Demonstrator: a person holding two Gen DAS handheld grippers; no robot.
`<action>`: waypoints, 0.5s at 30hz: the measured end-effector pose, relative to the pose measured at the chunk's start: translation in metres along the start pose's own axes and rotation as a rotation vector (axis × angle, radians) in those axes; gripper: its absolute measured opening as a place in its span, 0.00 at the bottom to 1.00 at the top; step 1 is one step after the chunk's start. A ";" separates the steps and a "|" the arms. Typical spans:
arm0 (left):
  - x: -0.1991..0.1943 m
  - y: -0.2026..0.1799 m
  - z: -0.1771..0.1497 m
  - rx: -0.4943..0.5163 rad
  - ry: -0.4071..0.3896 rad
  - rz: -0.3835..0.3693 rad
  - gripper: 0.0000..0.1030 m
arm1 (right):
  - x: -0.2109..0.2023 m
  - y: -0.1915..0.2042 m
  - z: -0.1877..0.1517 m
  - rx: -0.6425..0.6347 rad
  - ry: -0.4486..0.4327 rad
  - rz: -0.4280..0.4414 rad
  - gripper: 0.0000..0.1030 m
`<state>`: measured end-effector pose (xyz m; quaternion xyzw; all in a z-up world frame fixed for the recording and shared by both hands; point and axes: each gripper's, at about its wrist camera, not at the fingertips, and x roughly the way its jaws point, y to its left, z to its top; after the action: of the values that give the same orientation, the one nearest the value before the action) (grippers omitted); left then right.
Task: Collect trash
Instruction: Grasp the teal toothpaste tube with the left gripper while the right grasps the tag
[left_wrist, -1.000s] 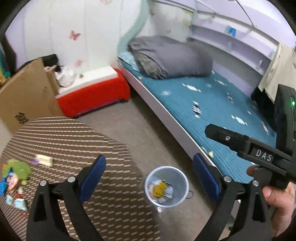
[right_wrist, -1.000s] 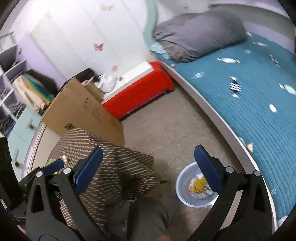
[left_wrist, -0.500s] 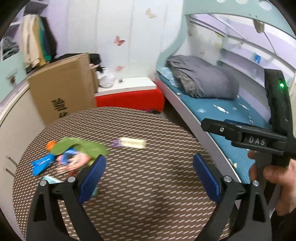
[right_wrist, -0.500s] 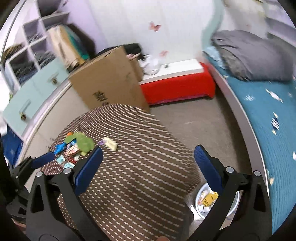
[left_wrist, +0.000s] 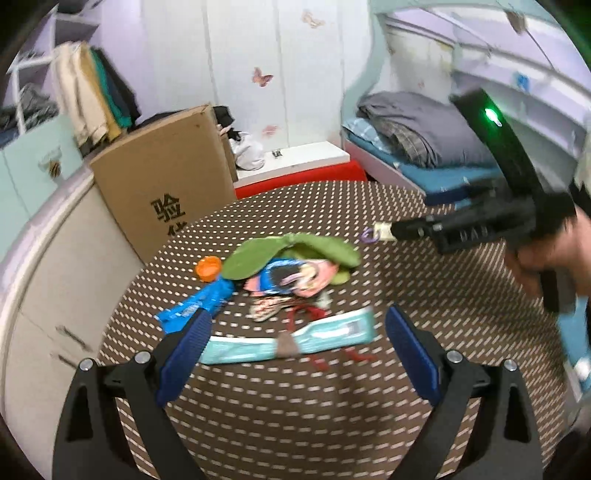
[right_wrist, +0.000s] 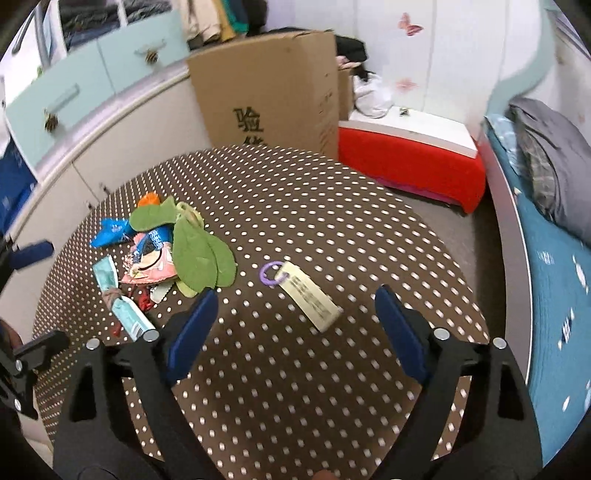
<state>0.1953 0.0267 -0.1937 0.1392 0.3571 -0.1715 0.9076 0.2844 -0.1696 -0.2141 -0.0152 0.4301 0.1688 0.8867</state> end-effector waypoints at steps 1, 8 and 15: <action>0.004 0.004 -0.003 0.041 0.008 -0.005 0.90 | 0.005 0.003 0.002 -0.013 0.006 -0.002 0.80; 0.031 0.019 -0.015 0.238 0.078 -0.093 0.90 | 0.033 0.015 0.006 -0.077 0.066 -0.013 0.57; 0.051 0.017 -0.014 0.350 0.113 -0.211 0.82 | 0.042 0.025 0.004 -0.092 0.060 -0.019 0.26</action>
<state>0.2291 0.0360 -0.2369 0.2658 0.3849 -0.3169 0.8251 0.3039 -0.1335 -0.2414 -0.0652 0.4481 0.1793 0.8734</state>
